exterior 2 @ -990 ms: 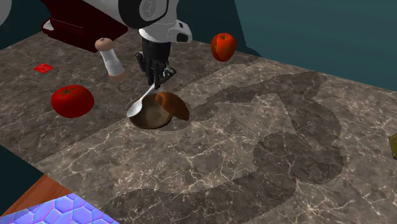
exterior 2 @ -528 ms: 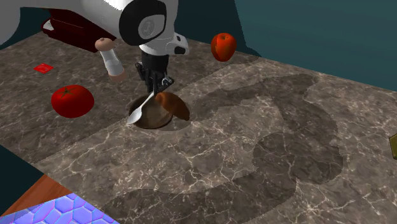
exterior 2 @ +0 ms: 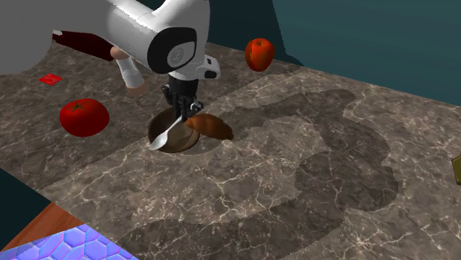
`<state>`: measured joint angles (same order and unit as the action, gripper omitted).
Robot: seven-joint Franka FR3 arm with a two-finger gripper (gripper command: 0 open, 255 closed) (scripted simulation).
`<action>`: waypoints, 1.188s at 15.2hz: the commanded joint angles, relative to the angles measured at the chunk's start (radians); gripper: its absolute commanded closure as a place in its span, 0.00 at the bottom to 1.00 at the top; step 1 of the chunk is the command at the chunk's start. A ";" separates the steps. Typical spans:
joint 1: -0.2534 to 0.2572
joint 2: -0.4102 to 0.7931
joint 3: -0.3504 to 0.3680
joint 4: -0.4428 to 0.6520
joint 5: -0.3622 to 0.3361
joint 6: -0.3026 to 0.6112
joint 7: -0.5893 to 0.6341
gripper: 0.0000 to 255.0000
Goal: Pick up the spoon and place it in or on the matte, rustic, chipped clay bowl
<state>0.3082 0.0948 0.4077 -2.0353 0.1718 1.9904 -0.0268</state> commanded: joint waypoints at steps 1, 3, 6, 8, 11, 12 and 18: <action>0.000 0.005 -0.001 -0.010 -0.001 0.013 -0.002 1.00; 0.000 0.005 -0.001 -0.010 -0.001 0.013 -0.002 1.00; 0.000 0.005 -0.001 -0.010 -0.001 0.013 -0.002 1.00; 0.000 0.005 -0.001 -0.010 -0.001 0.013 -0.002 1.00; 0.000 0.005 0.000 -0.010 -0.001 0.013 -0.002 0.00; 0.000 0.005 0.000 -0.010 -0.001 0.013 -0.002 0.00; -0.013 -0.021 -0.009 0.089 -0.001 -0.113 -0.004 0.00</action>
